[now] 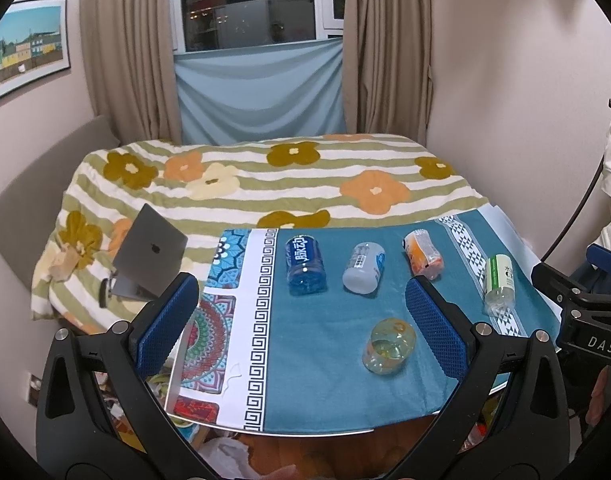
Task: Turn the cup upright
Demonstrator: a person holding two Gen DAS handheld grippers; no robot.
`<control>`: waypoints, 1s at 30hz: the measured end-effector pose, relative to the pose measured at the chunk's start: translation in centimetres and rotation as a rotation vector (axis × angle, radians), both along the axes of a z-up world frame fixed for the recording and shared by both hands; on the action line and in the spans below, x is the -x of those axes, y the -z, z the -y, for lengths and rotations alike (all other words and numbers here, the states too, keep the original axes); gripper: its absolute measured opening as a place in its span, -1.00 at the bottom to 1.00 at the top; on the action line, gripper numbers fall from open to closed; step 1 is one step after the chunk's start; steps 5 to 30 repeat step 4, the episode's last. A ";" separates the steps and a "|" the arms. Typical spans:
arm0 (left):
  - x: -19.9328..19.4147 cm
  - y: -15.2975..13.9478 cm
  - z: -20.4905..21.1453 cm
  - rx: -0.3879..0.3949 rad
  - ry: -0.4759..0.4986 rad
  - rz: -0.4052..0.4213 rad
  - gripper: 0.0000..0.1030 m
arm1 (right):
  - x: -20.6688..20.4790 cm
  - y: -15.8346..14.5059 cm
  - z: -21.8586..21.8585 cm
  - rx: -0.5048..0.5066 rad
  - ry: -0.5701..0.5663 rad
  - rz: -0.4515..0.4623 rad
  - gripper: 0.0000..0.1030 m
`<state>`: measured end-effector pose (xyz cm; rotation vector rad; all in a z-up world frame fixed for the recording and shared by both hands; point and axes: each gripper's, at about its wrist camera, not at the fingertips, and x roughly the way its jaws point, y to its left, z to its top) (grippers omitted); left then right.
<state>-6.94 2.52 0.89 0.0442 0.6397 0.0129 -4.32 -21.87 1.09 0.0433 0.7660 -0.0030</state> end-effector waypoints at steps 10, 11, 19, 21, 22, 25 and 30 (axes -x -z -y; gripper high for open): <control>0.1 0.0 0.0 -0.004 0.000 0.010 1.00 | 0.1 0.0 -0.1 0.000 0.001 0.001 0.99; 0.1 0.0 0.0 -0.004 0.000 0.010 1.00 | 0.1 0.0 -0.1 0.000 0.001 0.001 0.99; 0.1 0.0 0.0 -0.004 0.000 0.010 1.00 | 0.1 0.0 -0.1 0.000 0.001 0.001 0.99; 0.1 0.0 0.0 -0.004 0.000 0.010 1.00 | 0.1 0.0 -0.1 0.000 0.001 0.001 0.99; 0.1 0.0 0.0 -0.004 0.000 0.010 1.00 | 0.1 0.0 -0.1 0.000 0.001 0.001 0.99; 0.1 0.0 0.0 -0.004 0.000 0.010 1.00 | 0.1 0.0 -0.1 0.000 0.001 0.001 0.99; 0.1 0.0 0.0 -0.004 0.000 0.010 1.00 | 0.1 0.0 -0.1 0.000 0.001 0.001 0.99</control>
